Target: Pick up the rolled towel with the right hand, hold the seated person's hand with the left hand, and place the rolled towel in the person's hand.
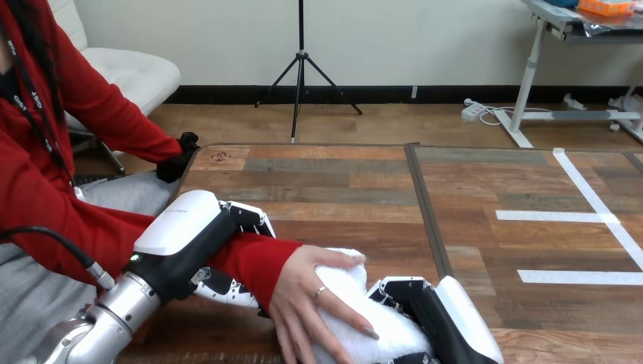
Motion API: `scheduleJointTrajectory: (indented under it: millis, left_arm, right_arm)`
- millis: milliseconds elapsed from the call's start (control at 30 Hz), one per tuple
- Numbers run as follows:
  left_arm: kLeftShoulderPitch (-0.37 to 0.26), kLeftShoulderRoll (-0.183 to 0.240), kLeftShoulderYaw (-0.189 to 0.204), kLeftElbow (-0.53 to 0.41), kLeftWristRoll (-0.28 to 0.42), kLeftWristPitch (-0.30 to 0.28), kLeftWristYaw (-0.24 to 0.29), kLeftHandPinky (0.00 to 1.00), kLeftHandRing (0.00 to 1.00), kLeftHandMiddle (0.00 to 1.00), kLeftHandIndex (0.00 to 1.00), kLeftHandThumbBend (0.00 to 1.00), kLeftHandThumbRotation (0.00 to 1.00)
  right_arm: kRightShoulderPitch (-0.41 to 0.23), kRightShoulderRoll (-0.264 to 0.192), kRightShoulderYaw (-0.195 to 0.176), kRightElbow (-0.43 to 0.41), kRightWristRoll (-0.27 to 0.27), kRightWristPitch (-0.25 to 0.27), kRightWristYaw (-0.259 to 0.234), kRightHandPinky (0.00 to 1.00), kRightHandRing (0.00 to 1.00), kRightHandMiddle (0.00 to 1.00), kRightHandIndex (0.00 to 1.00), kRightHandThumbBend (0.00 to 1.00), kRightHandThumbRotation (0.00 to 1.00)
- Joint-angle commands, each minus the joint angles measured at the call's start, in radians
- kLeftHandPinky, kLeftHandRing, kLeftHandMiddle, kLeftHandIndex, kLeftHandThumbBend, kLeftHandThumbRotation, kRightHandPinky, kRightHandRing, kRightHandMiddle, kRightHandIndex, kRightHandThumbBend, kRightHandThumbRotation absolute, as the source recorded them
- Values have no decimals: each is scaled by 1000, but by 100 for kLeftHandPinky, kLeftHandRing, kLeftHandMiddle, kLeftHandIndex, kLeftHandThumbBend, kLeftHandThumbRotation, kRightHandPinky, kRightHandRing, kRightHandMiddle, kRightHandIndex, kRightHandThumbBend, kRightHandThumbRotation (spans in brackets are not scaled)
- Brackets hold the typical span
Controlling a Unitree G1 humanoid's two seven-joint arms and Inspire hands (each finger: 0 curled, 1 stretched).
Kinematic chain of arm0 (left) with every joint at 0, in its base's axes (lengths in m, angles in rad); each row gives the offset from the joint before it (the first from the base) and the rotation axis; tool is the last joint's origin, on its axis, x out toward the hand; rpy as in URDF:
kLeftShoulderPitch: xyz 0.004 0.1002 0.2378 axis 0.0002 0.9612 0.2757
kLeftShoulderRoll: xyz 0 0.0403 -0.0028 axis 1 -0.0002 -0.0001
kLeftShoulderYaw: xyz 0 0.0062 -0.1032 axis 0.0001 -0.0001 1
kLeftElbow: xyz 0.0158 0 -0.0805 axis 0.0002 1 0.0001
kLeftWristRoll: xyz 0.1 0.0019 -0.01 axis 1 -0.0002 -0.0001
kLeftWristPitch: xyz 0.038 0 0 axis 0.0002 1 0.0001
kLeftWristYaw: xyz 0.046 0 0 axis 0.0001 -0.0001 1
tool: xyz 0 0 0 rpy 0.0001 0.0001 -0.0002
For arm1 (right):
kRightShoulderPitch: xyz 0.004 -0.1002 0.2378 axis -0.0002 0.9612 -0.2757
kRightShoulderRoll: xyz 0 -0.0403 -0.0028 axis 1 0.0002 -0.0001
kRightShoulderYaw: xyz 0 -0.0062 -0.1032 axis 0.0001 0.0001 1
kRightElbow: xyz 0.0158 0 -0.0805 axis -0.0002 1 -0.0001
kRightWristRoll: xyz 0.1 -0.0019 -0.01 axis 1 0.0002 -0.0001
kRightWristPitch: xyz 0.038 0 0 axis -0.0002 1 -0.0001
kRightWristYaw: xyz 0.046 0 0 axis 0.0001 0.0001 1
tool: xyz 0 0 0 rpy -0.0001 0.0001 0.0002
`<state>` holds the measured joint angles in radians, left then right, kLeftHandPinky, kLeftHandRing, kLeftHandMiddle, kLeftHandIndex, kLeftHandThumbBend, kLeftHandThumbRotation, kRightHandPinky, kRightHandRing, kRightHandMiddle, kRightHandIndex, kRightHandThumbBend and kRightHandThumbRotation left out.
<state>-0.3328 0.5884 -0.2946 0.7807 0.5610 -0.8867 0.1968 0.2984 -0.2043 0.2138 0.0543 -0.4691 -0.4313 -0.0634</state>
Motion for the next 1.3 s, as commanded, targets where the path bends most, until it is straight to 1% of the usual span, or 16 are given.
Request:
scheduleJointTrajectory:
  millis: [0, 167, 300, 500, 767, 1267]
  left_arm:
    - [-146, -101, -1, -38, -19, -38, 10, 34, 37, 42, 46, 85, 6]
    - [-146, -101, -1, -39, -18, -36, 9, 34, 37, 42, 46, 85, 6]
    - [-146, -101, -1, -38, -17, -36, 9, 34, 37, 42, 46, 85, 6]
    - [-147, -103, -1, -34, -16, -38, 11, 34, 37, 42, 46, 85, 6]
    - [-145, -104, -1, -37, -25, -28, -4, 34, 37, 42, 46, 86, 5]
    - [-147, -104, -2, -34, -20, -34, 4, 34, 37, 42, 46, 87, 6]
  right_arm:
    - [-102, 27, 32, -394, 60, -138, 19, 2, 6, 10, 10, 68, 0]
    - [-92, 28, 32, -417, 53, -134, 22, 2, 6, 10, 10, 68, 0]
    - [-88, 27, 34, -426, 65, -143, 25, 2, 6, 10, 10, 68, 0]
    - [-84, 25, 31, -439, 66, -142, 29, 2, 6, 10, 10, 68, 0]
    - [-87, 24, 25, -445, 66, -149, 32, 2, 6, 10, 10, 68, 0]
    - [-95, 28, 10, -452, 58, -147, 34, 1, 6, 10, 10, 67, 0]
